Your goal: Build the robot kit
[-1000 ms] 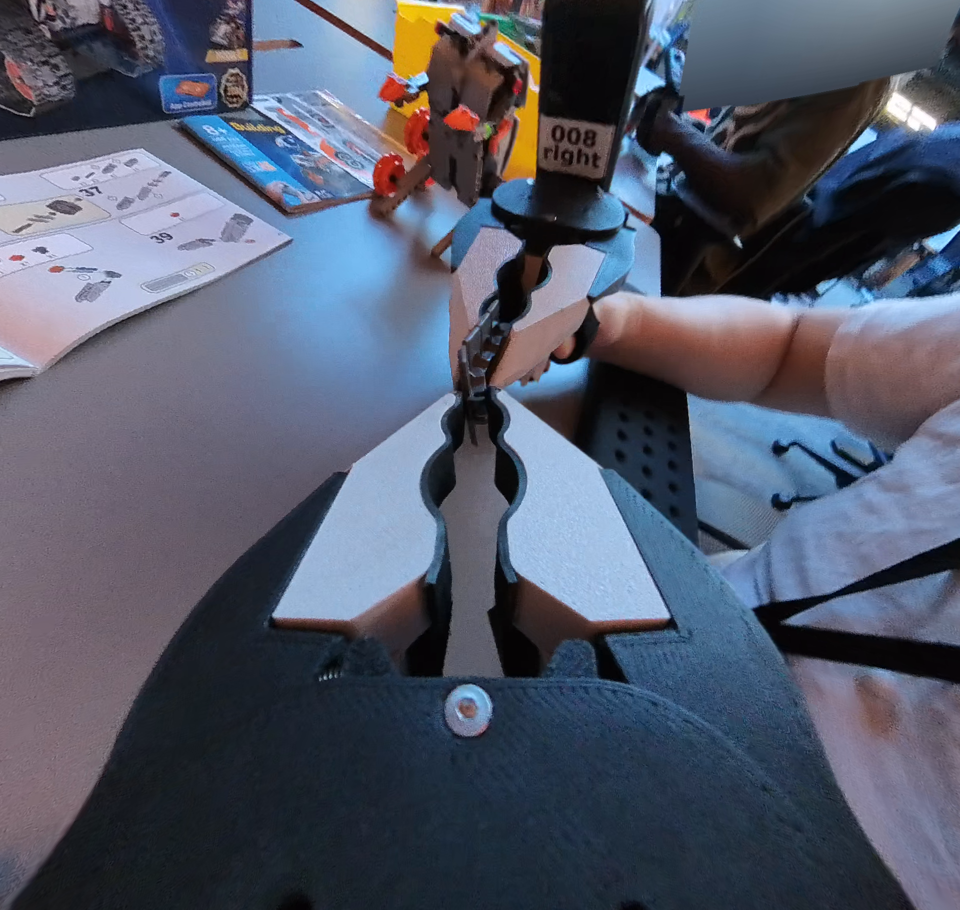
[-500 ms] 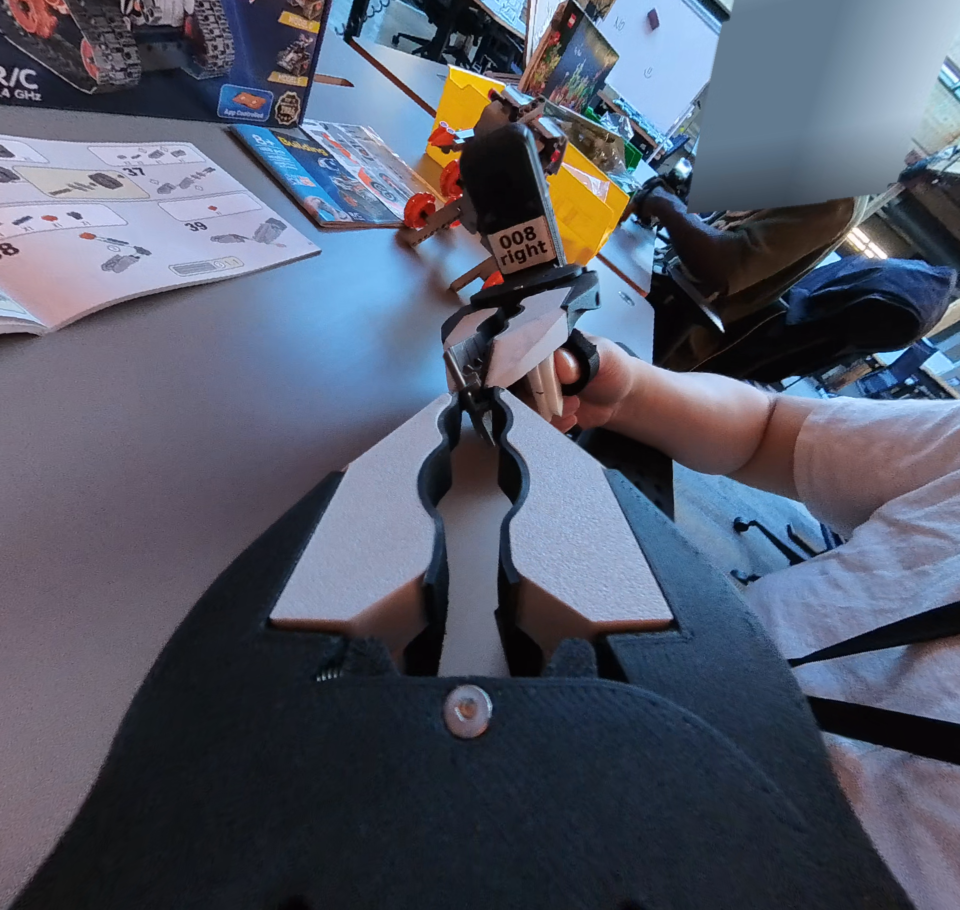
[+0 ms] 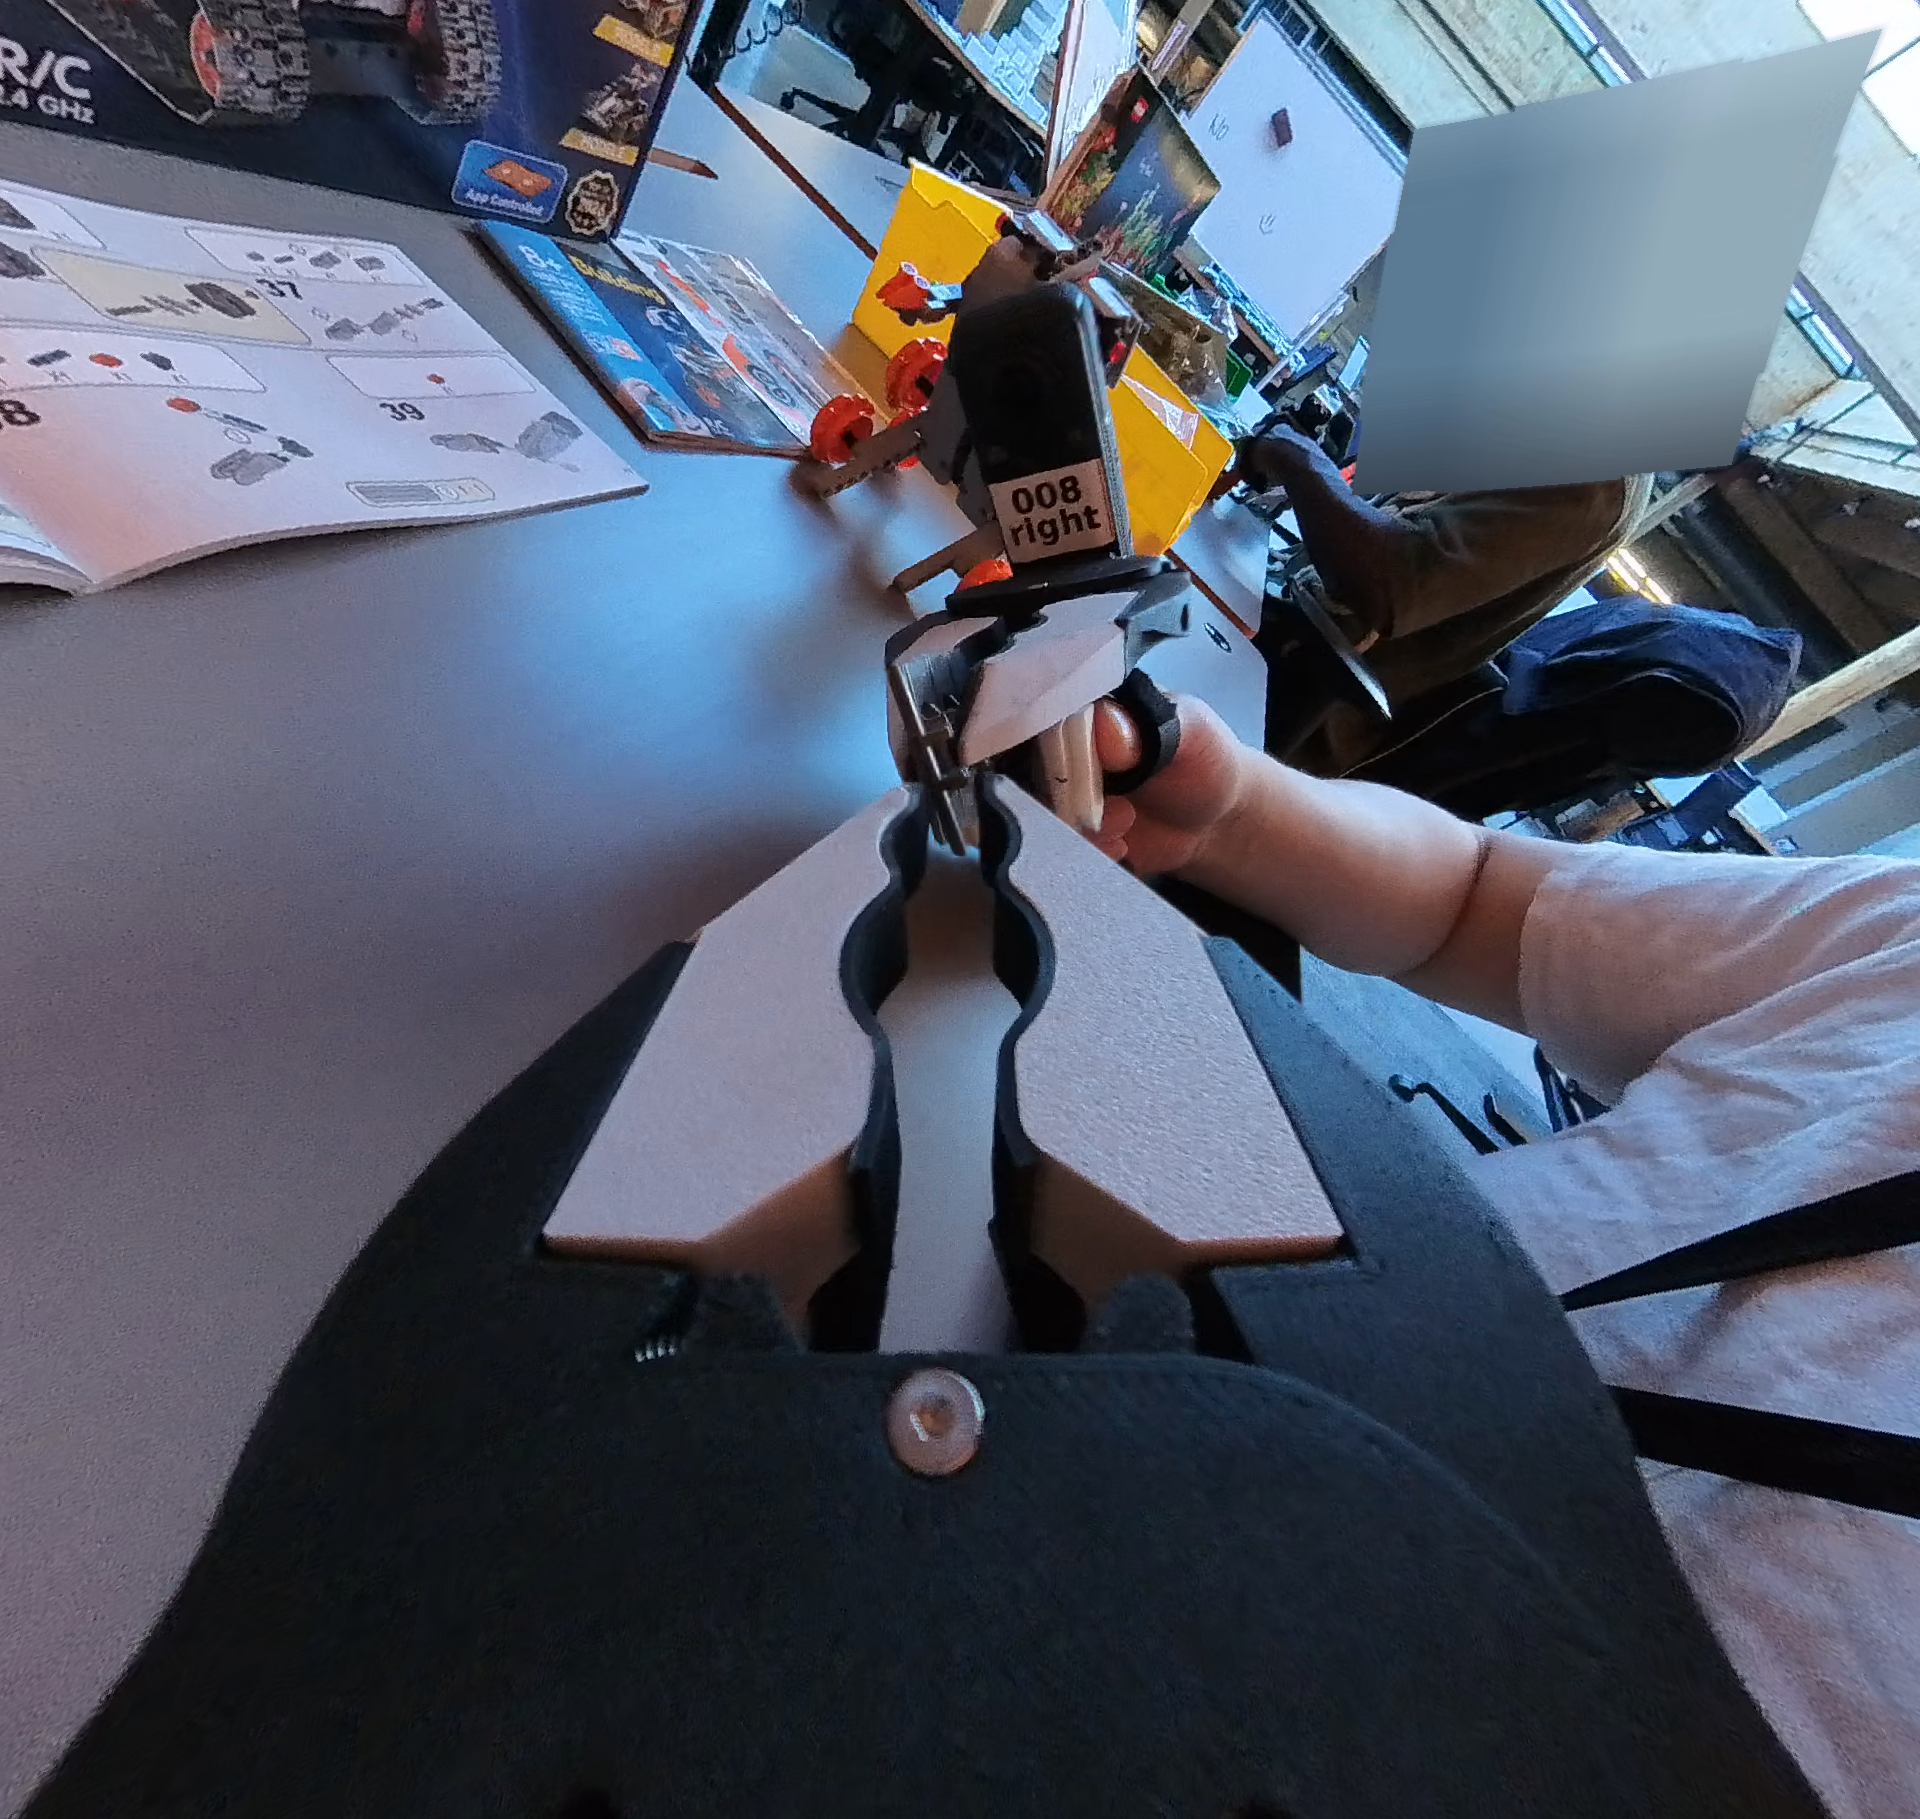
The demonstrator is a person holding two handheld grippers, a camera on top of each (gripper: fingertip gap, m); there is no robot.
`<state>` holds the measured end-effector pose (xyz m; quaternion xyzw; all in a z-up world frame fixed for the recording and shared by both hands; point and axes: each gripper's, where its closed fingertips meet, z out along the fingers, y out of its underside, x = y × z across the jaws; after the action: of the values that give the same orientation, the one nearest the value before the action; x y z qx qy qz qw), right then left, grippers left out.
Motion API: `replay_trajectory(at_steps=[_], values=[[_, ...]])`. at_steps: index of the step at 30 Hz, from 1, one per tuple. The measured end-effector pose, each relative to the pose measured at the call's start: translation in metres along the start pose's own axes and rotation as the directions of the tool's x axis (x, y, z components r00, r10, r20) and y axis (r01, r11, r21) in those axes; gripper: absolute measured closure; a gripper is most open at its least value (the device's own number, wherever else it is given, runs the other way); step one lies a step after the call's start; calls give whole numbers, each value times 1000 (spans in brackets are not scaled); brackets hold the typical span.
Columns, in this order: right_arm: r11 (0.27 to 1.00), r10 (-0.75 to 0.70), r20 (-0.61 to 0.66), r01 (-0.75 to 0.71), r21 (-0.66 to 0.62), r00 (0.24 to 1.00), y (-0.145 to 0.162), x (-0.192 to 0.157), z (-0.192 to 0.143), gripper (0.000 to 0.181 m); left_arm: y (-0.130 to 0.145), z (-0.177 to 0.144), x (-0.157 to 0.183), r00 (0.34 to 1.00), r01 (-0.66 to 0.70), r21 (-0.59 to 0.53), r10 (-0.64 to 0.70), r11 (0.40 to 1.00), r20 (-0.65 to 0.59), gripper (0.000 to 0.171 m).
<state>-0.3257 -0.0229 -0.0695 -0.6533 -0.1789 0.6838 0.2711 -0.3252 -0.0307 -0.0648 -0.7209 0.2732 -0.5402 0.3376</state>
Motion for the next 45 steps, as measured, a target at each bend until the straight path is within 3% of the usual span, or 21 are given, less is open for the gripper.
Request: replay_trajectory(at_steps=[7,12,21,45], values=[[998,-51,-20,50,-32,999,4,1,1,176,2,0,-2,999,35,-11,-35,999,-19,166],[997,-72,3,72,-40,997,4,-4,2,176,0,-2,3,985,132,0,-132,991,-112,166],[994,-93,-10,93,-60,996,5,-4,-1,176,-6,-6,3,980,153,41,-146,987,-132,167],[986,-140,-33,137,-99,990,13,-3,4,177,8,3,2,997,50,-45,-53,998,-61,167]])
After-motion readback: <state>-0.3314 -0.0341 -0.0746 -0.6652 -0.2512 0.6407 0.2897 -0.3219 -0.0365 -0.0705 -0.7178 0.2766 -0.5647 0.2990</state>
